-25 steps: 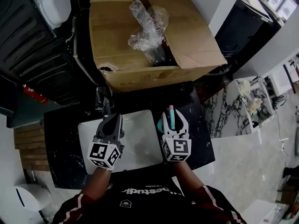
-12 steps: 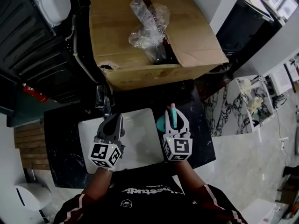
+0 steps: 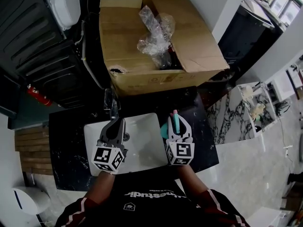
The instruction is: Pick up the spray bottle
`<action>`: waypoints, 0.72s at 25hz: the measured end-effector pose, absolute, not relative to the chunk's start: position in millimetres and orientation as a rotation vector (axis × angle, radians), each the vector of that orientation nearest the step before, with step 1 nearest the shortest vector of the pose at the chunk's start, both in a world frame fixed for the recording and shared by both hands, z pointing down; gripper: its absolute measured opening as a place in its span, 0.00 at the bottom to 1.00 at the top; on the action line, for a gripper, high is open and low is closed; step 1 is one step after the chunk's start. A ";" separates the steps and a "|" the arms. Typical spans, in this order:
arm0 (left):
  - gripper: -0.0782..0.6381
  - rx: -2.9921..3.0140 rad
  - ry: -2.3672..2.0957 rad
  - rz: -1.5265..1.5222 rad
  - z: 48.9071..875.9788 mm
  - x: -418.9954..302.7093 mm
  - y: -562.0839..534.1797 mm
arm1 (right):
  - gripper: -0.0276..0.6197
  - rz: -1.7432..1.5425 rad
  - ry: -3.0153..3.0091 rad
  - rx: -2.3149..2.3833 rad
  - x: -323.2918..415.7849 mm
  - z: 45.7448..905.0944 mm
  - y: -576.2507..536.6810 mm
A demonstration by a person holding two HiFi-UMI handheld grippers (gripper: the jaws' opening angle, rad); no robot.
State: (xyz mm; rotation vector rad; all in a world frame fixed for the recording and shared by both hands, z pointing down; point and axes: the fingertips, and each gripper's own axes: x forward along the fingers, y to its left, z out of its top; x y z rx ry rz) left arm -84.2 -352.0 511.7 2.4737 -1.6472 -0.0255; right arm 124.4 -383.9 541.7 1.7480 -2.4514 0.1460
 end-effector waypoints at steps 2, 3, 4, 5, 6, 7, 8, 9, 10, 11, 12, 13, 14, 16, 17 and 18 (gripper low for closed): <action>0.13 2.479 -1.655 -0.037 506.3 -87.9 -347.1 | 0.22 0.143 -2.449 1.746 121.9 538.4 -378.2; 0.13 2.481 -1.658 -0.042 503.6 -89.9 -344.3 | 0.22 0.142 -2.450 1.745 119.9 536.2 -374.9; 0.13 2.483 -1.661 -0.048 500.9 -91.9 -341.1 | 0.22 0.140 -2.452 1.743 117.5 533.4 -371.4; 0.13 2.486 -1.664 -0.054 498.0 -94.0 -337.6 | 0.22 0.135 -2.456 1.740 114.5 530.3 -367.6; 0.13 2.488 -1.668 -0.061 495.1 -96.1 -333.8 | 0.22 0.127 -2.461 1.737 111.4 527.1 -363.7; 0.13 2.492 -1.672 -0.068 492.2 -98.4 -330.1 | 0.22 0.117 -2.465 1.733 108.1 523.7 -359.9; 0.13 2.496 -1.676 -0.075 489.4 -100.7 -326.5 | 0.22 0.108 -2.470 1.729 104.8 520.4 -356.4; 0.13 2.499 -1.680 -0.083 486.6 -103.3 -323.0 | 0.22 0.098 -2.474 1.725 101.3 517.1 -352.8; 0.13 2.502 -1.684 -0.092 483.8 -106.1 -319.6 | 0.22 0.089 -2.478 1.721 97.8 513.9 -349.2; 0.13 2.506 -1.689 -0.099 481.0 -109.1 -315.9 | 0.22 0.081 -2.483 1.717 94.1 510.8 -345.4; 0.13 2.509 -1.695 -0.106 478.3 -112.3 -312.0 | 0.22 0.074 -2.489 1.714 90.2 507.9 -341.3; 0.13 2.511 -1.700 -0.112 475.9 -115.9 -308.0 | 0.22 0.067 -2.495 1.709 86.0 505.2 -337.3; 0.13 2.513 -1.707 -0.117 473.8 -119.8 -304.1 | 0.22 0.060 -2.502 1.703 81.4 502.7 -333.5; 0.13 2.511 -1.721 -0.129 470.2 -128.1 -296.8 | 0.22 0.054 -2.517 1.689 71.5 498.7 -327.2; 0.13 2.509 -1.729 -0.134 468.6 -132.2 -293.6 | 0.22 0.051 -2.526 1.679 66.2 496.7 -324.8; 0.13 2.508 -1.738 -0.139 466.9 -136.3 -290.7 | 0.22 0.046 -2.537 1.668 60.5 494.4 -322.9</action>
